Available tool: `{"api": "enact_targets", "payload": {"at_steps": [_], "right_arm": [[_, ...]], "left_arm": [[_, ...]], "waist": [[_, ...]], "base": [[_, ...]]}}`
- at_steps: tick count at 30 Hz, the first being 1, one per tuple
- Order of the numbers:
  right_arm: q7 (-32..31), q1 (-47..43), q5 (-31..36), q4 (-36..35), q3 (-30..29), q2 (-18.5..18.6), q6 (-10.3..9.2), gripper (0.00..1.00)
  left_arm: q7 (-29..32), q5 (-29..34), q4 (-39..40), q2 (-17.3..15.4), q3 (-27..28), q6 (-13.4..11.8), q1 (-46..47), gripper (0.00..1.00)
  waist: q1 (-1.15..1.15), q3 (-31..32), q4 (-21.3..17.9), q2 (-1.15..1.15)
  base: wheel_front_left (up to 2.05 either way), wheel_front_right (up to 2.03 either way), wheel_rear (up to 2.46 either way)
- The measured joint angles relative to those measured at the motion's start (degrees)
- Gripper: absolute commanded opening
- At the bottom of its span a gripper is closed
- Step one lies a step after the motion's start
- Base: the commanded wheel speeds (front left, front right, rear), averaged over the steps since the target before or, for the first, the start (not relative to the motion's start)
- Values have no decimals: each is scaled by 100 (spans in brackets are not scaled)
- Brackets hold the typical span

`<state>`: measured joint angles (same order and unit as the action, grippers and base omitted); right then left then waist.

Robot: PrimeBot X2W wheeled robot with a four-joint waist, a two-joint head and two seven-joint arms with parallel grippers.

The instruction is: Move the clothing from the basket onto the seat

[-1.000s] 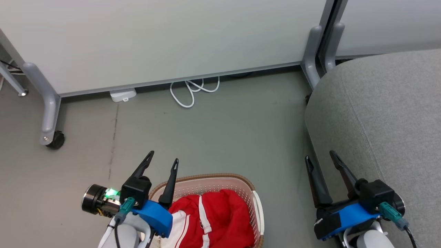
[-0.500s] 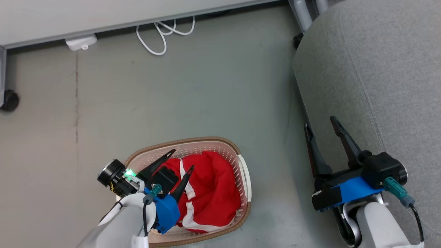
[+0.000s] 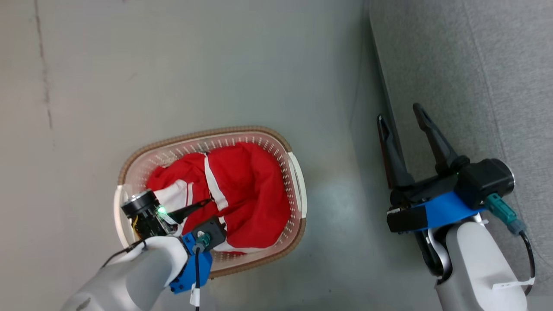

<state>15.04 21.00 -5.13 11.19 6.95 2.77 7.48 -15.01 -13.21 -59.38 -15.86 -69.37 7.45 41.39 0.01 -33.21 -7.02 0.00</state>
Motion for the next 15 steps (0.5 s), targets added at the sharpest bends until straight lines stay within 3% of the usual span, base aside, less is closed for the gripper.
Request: {"api": "enact_targets", "payload": {"at_steps": [5, 15], "right_arm": [[0, 190, 57, -103, 0, 0, 0, 100], [0, 436, 167, -387, -112, 0, 0, 100]], "left_arm": [[83, -59, -448, 19, -345, 0, 286, 100], [334, 662, -946, 78, -393, 0, 717, 100]], "waist": [[0, -418, -49, 0], [0, -1231, -136, 0]], "base": [[0, 0, 0], [0, 0, 0]]}}
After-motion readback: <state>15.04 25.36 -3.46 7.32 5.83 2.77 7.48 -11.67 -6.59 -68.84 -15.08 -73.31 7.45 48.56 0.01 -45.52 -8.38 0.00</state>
